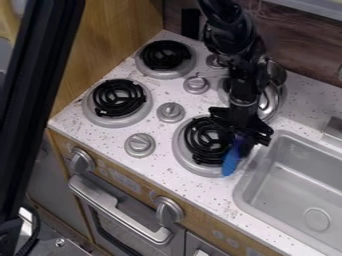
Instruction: Put the blue spoon on the right side of the bottom right burner
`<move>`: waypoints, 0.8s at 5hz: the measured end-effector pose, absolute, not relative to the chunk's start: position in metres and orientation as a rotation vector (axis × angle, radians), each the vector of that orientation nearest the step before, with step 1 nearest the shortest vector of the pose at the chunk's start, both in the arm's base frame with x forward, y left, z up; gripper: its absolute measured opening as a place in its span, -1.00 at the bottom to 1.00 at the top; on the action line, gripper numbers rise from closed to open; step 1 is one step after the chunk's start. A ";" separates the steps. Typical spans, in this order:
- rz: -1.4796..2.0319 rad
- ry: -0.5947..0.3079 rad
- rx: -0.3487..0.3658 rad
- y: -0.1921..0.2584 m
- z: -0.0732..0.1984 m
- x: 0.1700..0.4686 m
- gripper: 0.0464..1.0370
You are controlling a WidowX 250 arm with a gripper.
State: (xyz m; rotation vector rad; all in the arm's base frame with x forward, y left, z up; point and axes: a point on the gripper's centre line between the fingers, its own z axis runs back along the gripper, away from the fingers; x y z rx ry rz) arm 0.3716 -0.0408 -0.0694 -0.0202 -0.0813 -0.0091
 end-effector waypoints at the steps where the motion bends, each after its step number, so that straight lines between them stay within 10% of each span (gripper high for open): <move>1: -0.077 -0.090 0.009 -0.049 -0.052 0.374 0.88; 4: -0.364 -0.231 -0.089 -0.108 0.017 0.341 0.92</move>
